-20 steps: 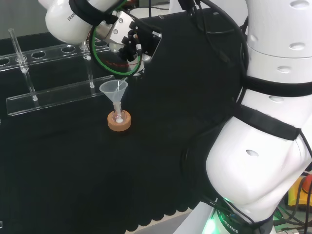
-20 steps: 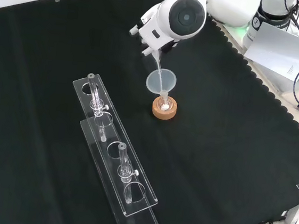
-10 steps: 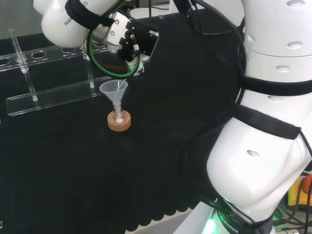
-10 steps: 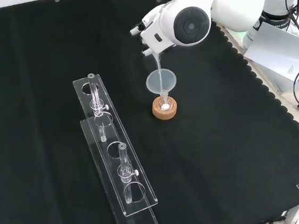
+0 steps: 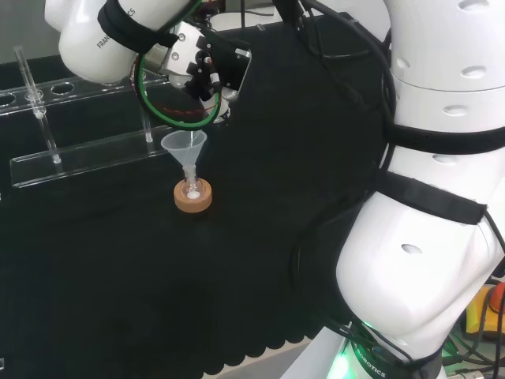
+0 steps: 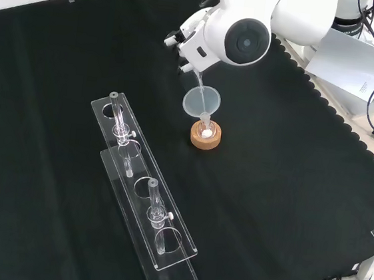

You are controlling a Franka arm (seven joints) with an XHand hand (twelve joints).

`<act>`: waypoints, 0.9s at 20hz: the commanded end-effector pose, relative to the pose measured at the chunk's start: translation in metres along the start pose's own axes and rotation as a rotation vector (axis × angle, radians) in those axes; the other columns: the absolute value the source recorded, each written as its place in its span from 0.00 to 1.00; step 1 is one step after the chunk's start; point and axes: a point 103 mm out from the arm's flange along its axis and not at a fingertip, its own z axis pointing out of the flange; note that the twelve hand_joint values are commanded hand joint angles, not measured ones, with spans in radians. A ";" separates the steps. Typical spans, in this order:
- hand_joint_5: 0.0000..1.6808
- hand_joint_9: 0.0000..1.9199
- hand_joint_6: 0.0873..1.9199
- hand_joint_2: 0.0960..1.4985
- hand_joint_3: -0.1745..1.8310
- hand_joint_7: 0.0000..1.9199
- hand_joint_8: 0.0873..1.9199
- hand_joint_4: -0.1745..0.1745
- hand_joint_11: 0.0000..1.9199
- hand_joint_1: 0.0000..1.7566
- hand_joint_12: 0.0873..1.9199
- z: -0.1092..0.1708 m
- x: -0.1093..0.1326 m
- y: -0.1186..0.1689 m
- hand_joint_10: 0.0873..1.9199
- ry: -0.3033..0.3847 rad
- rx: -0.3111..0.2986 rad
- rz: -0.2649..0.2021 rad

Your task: Pour all the NaCl from the weighing funnel into the round-bottom flask.

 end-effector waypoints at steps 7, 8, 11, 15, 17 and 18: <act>0.76 0.77 0.30 0.42 0.38 0.71 0.10 1.00 0.54 0.64 0.44 -0.009 0.006 0.001 0.00 -0.077 0.005 0.001; 0.76 0.77 0.30 0.42 0.38 0.71 0.10 1.00 0.54 0.64 0.44 -0.010 0.007 0.001 0.00 -0.083 0.007 0.003; 0.76 0.77 0.30 0.42 0.38 0.71 0.10 1.00 0.54 0.64 0.44 -0.013 0.007 0.000 0.00 -0.100 0.011 0.009; 0.76 0.77 0.30 0.42 0.38 0.71 0.10 1.00 0.54 0.64 0.44 -0.016 0.006 -0.001 0.00 -0.117 0.016 0.015; 0.76 0.77 0.30 0.42 0.38 0.71 0.10 1.00 0.54 0.64 0.44 -0.018 0.006 -0.002 0.00 -0.135 0.017 0.019; 0.76 0.77 0.30 0.42 0.38 0.71 0.10 1.00 0.54 0.64 0.44 -0.018 0.006 -0.002 0.00 -0.142 0.018 0.019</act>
